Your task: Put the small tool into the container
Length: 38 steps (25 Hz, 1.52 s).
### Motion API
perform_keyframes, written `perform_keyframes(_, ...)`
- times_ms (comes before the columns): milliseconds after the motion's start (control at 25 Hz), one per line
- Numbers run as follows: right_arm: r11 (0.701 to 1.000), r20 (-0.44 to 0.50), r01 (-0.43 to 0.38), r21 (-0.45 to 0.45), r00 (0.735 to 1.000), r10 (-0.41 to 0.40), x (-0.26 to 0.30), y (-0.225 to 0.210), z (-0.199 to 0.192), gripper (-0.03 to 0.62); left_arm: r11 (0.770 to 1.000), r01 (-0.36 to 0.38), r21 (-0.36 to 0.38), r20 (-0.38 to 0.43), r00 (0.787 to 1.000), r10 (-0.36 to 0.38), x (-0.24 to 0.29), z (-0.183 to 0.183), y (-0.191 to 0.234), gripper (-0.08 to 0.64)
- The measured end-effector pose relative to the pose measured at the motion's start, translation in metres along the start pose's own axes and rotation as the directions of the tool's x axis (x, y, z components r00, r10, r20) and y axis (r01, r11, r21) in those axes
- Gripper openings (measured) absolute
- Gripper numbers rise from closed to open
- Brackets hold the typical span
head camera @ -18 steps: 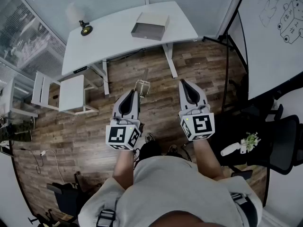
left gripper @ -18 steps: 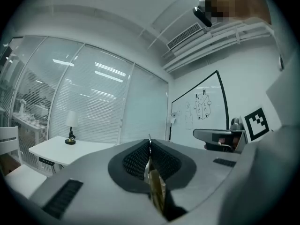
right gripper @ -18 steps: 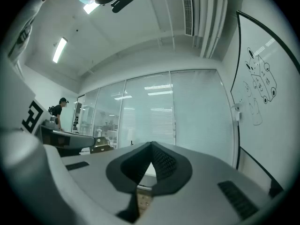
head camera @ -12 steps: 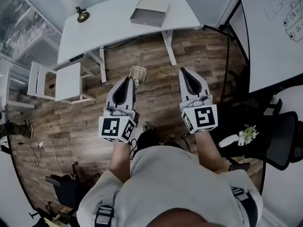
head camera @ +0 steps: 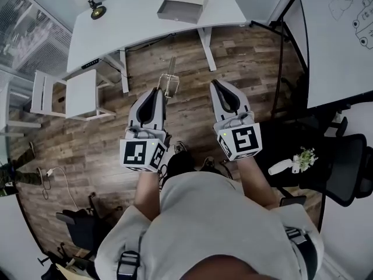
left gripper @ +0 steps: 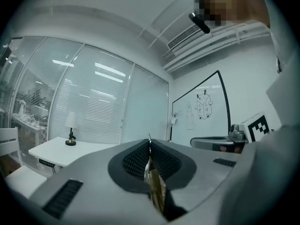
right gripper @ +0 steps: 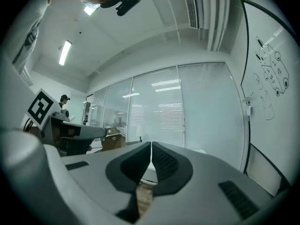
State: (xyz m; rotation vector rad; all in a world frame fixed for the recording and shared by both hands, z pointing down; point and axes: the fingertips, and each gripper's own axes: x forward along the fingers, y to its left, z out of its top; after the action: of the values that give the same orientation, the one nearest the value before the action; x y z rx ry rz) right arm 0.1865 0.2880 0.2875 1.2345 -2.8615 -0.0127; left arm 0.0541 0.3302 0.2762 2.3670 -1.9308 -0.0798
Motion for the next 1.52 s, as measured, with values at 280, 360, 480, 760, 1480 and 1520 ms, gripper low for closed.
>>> perform_keyframes(280, 1.0, -0.041, 0.011, -0.009, 0.999, -0.011, 0.011, 0.001, -0.013, 0.026, 1.0, 0.008, -0.015, -0.018, 1.0, -0.009, 0.005, -0.009, 0.013, 0.031)
perform_keyframes(360, 1.0, -0.048, 0.013, -0.015, 0.999, -0.013, 0.018, 0.003, -0.015, 0.027, 1.0, 0.018, -0.014, -0.018, 1.0, -0.019, 0.008, -0.009, 0.019, 0.031)
perform_keyframes(480, 0.999, -0.051, 0.019, -0.026, 0.998, -0.021, 0.032, 0.009, -0.015, 0.026, 0.999, 0.039, -0.018, -0.015, 0.999, -0.039, 0.014, -0.008, 0.032, 0.031)
perform_keyframes(760, 0.997, -0.056, 0.056, -0.043, 0.997, -0.059, 0.07, 0.027, -0.016, 0.026, 0.996, 0.089, -0.004, -0.011, 0.996, -0.089, 0.027, -0.003, 0.074, 0.031)
perform_keyframes(1480, 0.997, -0.094, 0.057, -0.048, 0.994, -0.061, 0.188, -0.021, -0.035, 0.026, 0.993, 0.114, -0.01, -0.031, 0.993, -0.115, 0.134, -0.012, 0.149, 0.031)
perform_keyframes(1520, 0.998, -0.095, 0.049, -0.05, 0.994, -0.054, 0.199, -0.028, -0.034, 0.028, 0.994, 0.112, -0.01, -0.033, 0.993, -0.113, 0.144, -0.011, 0.152, 0.031)
